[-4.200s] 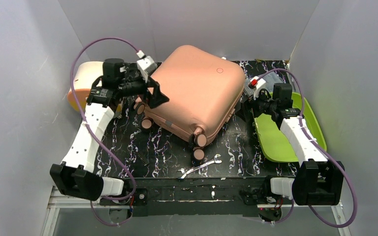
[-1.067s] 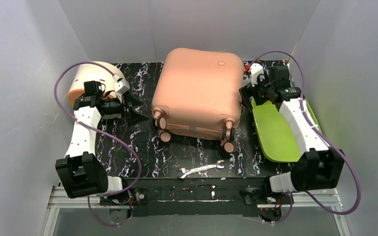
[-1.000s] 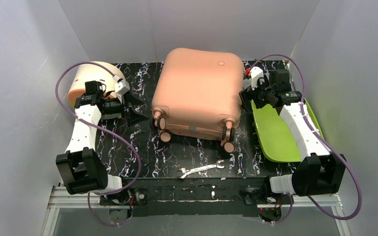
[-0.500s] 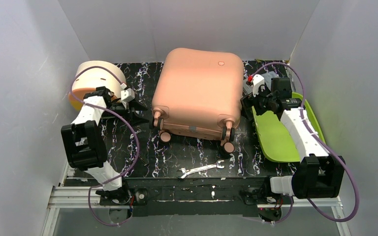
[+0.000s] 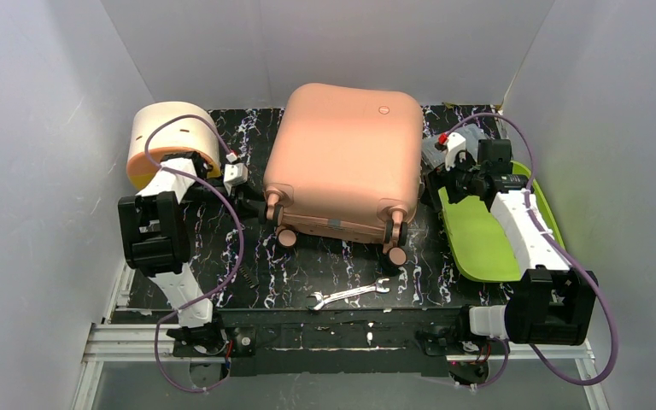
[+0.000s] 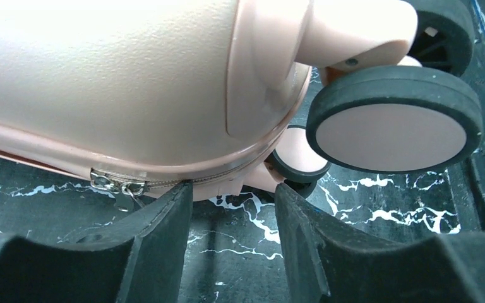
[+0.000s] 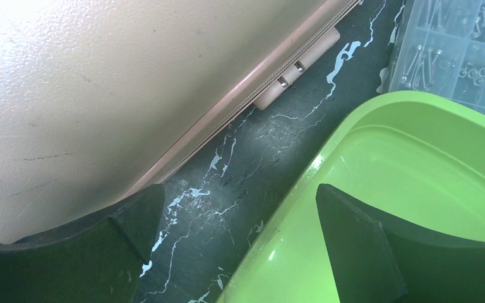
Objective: Open, take out, and arrange the luggage
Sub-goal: Move the storage box to the corner of the board.
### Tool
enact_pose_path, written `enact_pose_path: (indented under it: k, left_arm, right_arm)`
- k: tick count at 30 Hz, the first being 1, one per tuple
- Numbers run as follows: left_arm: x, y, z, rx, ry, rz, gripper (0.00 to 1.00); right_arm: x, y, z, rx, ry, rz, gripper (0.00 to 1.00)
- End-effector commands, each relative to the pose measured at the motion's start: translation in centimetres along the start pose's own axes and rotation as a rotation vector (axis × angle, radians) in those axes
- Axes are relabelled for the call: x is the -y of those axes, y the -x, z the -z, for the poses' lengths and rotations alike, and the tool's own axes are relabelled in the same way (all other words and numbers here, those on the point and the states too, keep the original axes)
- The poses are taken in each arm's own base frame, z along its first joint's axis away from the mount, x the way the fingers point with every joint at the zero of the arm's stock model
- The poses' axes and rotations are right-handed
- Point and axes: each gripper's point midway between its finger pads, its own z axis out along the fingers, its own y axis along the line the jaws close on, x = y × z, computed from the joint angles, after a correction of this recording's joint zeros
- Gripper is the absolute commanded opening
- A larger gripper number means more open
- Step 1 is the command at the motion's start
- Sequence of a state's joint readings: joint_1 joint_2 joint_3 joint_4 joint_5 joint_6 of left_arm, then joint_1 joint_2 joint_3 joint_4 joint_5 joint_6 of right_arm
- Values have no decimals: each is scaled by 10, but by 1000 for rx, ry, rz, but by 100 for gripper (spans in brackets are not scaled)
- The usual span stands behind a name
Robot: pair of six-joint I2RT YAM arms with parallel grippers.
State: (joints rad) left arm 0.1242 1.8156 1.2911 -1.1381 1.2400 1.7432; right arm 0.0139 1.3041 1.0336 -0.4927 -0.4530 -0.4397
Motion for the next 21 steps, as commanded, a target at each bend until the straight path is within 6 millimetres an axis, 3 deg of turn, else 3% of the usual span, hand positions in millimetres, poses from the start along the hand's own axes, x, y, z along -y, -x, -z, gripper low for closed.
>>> enact_pose_path:
  k: [1,7,12,13,15,18,19,21]
  left_arm:
    - [3,5,1,-14,-15,-52,46]
    - [26,5,6,-77,67,-74,52]
    - [16,-30,40,-314,332,-43,51]
    - [16,-32,52,-320,387,-4,50]
    - [7,-37,104,-284,645,141,51]
    - [0,-53,149,-345,856,187,51]
    - [0,-58,173,-374,945,210,51]
    - [0,-59,182,-384,980,220,52]
  right_arm:
    - [-2,12,1,53,15,3,100]
    - [4,8,4,64,11,-20,100]
    - [1,5,4,66,20,-23,100]
    - [0,3,3,63,26,-25,100]
    - [-2,-2,-1,50,49,-33,100]
    - [-4,-4,-3,43,66,-35,100]
    - [-7,-7,-4,36,81,-36,100]
    - [-8,-8,-4,33,87,-36,100]
